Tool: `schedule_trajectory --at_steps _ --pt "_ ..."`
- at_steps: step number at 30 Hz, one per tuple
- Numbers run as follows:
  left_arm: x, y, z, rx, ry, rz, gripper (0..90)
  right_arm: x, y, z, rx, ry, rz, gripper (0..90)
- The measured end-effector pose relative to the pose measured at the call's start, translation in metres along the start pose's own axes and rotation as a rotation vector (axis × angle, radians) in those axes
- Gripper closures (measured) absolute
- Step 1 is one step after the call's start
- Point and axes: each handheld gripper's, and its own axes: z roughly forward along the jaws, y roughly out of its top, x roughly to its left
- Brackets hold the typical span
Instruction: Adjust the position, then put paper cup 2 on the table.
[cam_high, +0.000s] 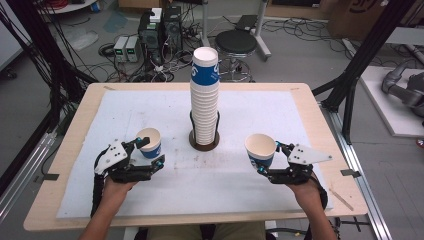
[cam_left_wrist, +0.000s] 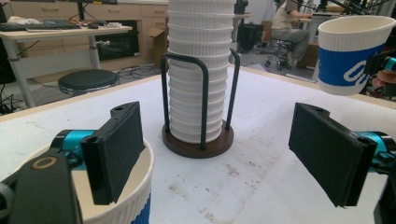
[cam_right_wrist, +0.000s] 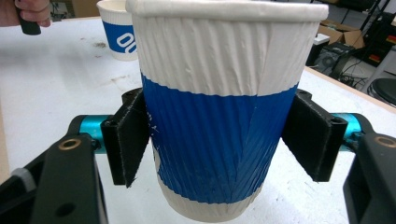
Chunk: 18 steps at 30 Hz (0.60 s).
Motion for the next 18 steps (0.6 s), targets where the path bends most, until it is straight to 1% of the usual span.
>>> schedule_trajectory --at_steps 5,10,14,18 --pt "0.0001 -0.0009 0.0007 0.005 -0.007 0.000 17.7 -0.0019 -0.0003 -0.0013 -0.014 -0.011 0.009 28.3" --pt "0.0011 -0.0011 0.0003 0.001 -0.006 -0.006 17.7 -0.0021 -0.0002 -0.0013 -0.010 -0.018 0.009 28.3" --pt "0.0012 -0.0016 -0.0003 -0.001 -0.005 -0.012 17.6 -0.0046 -0.0015 -0.0026 -0.013 -0.036 0.010 28.3" --pt "0.0006 -0.0015 -0.0007 0.001 0.001 -0.007 17.6 -0.0085 -0.0032 -0.0049 -0.018 -0.054 0.015 28.3"
